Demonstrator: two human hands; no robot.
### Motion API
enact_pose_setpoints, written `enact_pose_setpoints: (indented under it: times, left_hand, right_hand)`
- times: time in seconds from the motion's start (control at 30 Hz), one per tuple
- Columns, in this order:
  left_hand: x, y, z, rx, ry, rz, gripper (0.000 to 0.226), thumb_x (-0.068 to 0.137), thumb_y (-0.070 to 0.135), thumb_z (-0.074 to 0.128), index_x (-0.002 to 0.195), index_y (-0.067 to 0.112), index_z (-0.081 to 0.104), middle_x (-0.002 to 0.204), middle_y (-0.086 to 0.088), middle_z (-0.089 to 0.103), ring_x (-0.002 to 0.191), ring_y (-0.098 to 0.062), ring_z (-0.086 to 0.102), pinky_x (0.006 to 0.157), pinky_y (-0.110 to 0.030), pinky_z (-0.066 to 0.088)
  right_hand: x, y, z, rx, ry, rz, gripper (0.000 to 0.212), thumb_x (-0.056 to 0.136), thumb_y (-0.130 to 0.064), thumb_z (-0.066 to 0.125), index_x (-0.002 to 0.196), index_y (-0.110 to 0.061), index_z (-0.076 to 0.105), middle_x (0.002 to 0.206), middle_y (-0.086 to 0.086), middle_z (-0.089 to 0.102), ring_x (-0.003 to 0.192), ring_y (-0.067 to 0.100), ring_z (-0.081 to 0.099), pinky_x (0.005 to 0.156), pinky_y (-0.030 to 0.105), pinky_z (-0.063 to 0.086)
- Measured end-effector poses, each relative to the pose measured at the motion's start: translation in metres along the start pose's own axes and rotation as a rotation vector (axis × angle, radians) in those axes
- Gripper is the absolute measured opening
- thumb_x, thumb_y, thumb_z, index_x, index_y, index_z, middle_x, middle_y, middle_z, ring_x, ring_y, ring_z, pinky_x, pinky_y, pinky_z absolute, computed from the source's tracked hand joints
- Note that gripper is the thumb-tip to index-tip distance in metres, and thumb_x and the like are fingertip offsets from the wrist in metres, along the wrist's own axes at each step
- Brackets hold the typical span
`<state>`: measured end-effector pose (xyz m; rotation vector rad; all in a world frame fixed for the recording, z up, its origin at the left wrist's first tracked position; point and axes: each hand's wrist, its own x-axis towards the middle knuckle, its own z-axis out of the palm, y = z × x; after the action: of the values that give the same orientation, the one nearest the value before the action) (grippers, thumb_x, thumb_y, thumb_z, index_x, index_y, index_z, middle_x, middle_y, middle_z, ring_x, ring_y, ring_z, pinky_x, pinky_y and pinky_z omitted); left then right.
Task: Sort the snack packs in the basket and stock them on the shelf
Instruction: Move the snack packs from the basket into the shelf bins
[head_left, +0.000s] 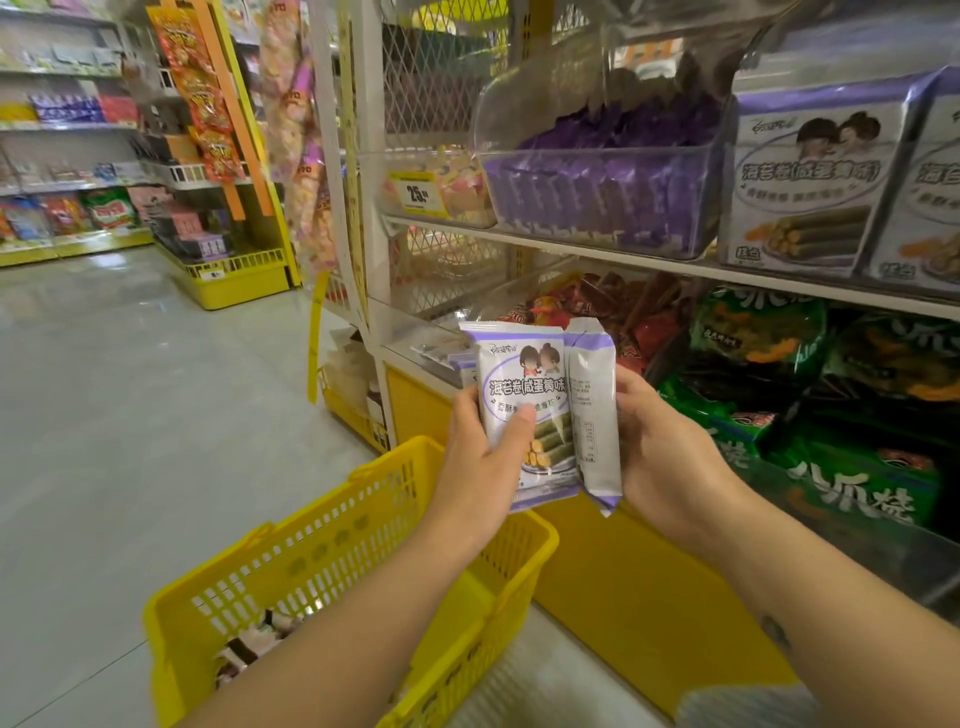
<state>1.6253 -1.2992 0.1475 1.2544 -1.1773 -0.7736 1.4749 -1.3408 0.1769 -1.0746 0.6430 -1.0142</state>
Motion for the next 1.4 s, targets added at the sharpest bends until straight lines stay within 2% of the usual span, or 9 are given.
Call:
enact_pose_setpoints:
  times: [0.13, 0.23, 0.5, 0.7, 0.87, 1.03, 1.2, 1.27, 1.4]
  left_hand:
    - [0.0, 0.007, -0.005, -0.116, -0.071, -0.049, 0.011, 0.097, 0.039, 0.049, 0.104, 0.047, 0.047, 0.092, 0.032, 0.067, 0.087, 0.009, 0.065, 0.062, -0.008, 0.049]
    - [0.001, 0.009, -0.005, -0.05, -0.096, -0.041, 0.008, 0.097, 0.042, 0.048, 0.102, 0.049, 0.046, 0.091, 0.037, 0.063, 0.086, 0.017, 0.06, 0.061, -0.003, 0.044]
    - [-0.004, 0.025, 0.001, -0.058, -0.085, -0.012, 0.014, 0.098, 0.035, 0.05, 0.104, 0.046, 0.046, 0.096, 0.031, 0.063, 0.083, 0.019, 0.059, 0.06, 0.0, 0.043]
    - [-0.015, 0.069, 0.031, -0.119, -0.114, 0.056, 0.008, 0.095, 0.048, 0.048, 0.1, 0.054, 0.044, 0.094, 0.038, 0.058, 0.08, 0.029, 0.051, 0.069, -0.005, 0.039]
    - [-0.018, 0.125, 0.066, -0.322, -0.174, -0.003, 0.057, 0.092, 0.063, 0.041, 0.142, 0.037, 0.034, 0.126, 0.022, 0.049, 0.115, -0.001, 0.046, 0.107, -0.041, 0.031]
    - [-0.023, 0.175, 0.091, -0.333, -0.153, 0.151, 0.055, 0.1, 0.047, 0.039, 0.148, 0.026, 0.022, 0.091, 0.035, 0.034, 0.095, 0.008, 0.045, 0.088, -0.018, 0.033]
    - [-0.023, 0.206, 0.103, -0.361, -0.163, 0.181, 0.042, 0.099, 0.048, 0.04, 0.138, 0.035, 0.029, 0.094, 0.033, 0.037, 0.08, 0.017, 0.041, 0.081, -0.016, 0.033]
    - [-0.023, 0.21, 0.105, -0.383, -0.178, 0.177, 0.026, 0.099, 0.048, 0.04, 0.122, 0.039, 0.031, 0.097, 0.03, 0.042, 0.077, 0.02, 0.04, 0.072, -0.013, 0.035]
    - [-0.021, 0.215, 0.106, -0.4, -0.198, 0.193, 0.028, 0.099, 0.047, 0.04, 0.124, 0.033, 0.039, 0.108, 0.022, 0.05, 0.089, 0.011, 0.048, 0.081, -0.023, 0.035]
  right_hand:
    - [0.003, -0.008, -0.015, -0.156, -0.101, 0.043, 0.052, 0.086, -0.032, 0.064, 0.135, -0.028, 0.047, 0.126, 0.001, 0.064, 0.111, 0.024, 0.064, 0.087, 0.043, 0.055]
    - [0.0, -0.013, -0.017, -0.436, -0.097, -0.05, 0.07, 0.064, -0.042, 0.079, 0.127, -0.03, 0.05, 0.106, -0.009, 0.072, 0.09, 0.012, 0.071, 0.068, 0.028, 0.055]
    - [-0.033, -0.045, -0.018, -0.803, 0.15, -0.382, 0.06, 0.077, -0.033, 0.078, 0.122, -0.043, 0.04, 0.103, -0.034, 0.063, 0.092, -0.009, 0.064, 0.074, 0.014, 0.055]
    - [-0.085, -0.128, -0.005, -1.087, 0.229, -0.475, 0.017, 0.086, -0.034, 0.062, 0.103, -0.034, 0.059, 0.096, -0.013, 0.069, 0.088, 0.004, 0.065, 0.082, 0.036, 0.054]
    - [-0.128, -0.202, -0.002, -1.351, 0.373, -0.561, 0.041, 0.074, -0.039, 0.07, 0.1, -0.01, 0.06, 0.094, 0.01, 0.068, 0.084, 0.026, 0.064, 0.076, 0.041, 0.054]
    - [-0.161, -0.253, -0.006, -1.359, 0.578, -0.806, 0.025, 0.08, -0.02, 0.065, 0.096, -0.016, 0.047, 0.075, 0.003, 0.057, 0.062, 0.009, 0.052, 0.049, 0.016, 0.037]
    - [-0.174, -0.287, -0.012, -1.196, 0.781, -1.108, 0.028, 0.079, -0.014, 0.058, 0.101, -0.03, 0.05, 0.061, -0.01, 0.043, 0.05, -0.002, 0.044, 0.045, 0.015, 0.034]
    - [-0.167, -0.299, -0.015, -1.206, 0.872, -1.216, 0.026, 0.078, -0.014, 0.057, 0.098, -0.031, 0.053, 0.067, -0.013, 0.047, 0.056, 0.001, 0.046, 0.05, 0.018, 0.034]
    - [-0.138, -0.304, -0.028, -1.353, 1.023, -1.289, 0.014, 0.081, -0.014, 0.058, 0.094, -0.019, 0.061, 0.102, -0.005, 0.061, 0.076, 0.017, 0.057, 0.058, 0.029, 0.039]
